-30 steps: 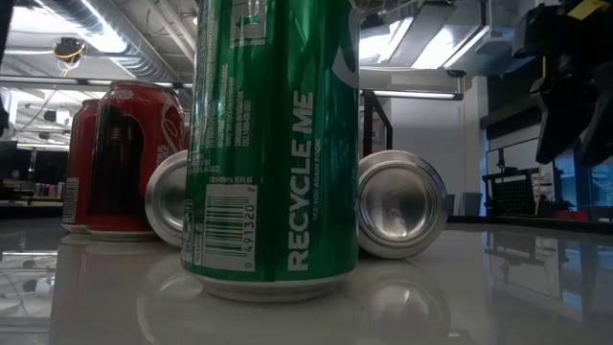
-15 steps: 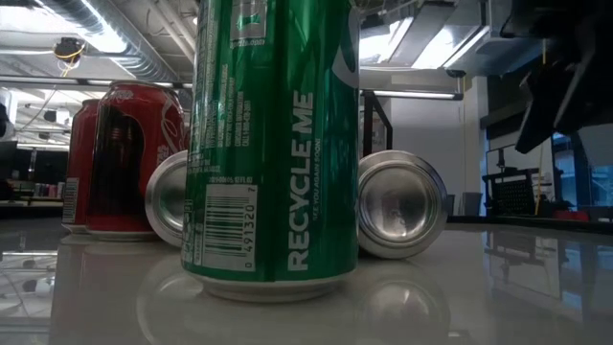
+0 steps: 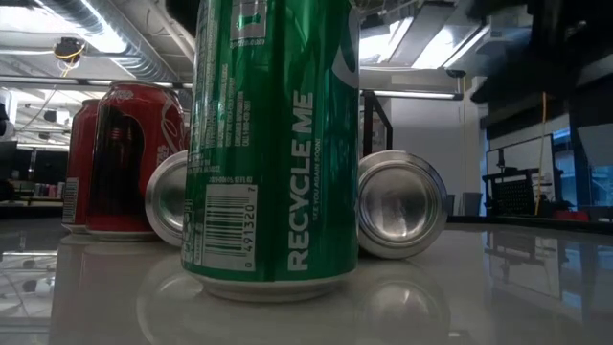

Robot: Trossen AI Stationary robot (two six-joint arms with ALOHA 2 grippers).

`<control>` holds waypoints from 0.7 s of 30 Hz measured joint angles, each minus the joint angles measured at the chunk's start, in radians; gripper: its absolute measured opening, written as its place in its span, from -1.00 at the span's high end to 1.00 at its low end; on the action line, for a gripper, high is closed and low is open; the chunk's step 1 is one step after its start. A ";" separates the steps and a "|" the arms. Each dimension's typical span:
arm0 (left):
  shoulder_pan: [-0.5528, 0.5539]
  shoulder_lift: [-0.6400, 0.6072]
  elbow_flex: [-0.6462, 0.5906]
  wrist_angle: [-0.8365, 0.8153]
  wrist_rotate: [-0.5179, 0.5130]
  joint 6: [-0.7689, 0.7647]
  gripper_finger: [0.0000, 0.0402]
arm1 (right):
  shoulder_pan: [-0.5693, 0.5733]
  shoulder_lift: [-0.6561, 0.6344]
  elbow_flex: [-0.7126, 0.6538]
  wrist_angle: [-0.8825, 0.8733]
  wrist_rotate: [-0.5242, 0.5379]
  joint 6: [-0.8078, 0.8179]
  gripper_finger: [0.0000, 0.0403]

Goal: Place canned beverage on shelf
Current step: Put the right red white soda can on the shelf

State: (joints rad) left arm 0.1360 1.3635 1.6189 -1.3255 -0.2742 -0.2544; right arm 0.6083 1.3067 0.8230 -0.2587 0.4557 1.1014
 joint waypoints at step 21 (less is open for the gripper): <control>0.000 0.000 -0.075 0.115 0.002 0.002 -0.94 | 0.000 0.085 0.113 0.091 0.110 0.250 -0.89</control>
State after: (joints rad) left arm 0.1364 1.3632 1.5436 -1.2102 -0.2718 -0.2523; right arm 0.6083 1.3920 0.9360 -0.1681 0.5652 1.3510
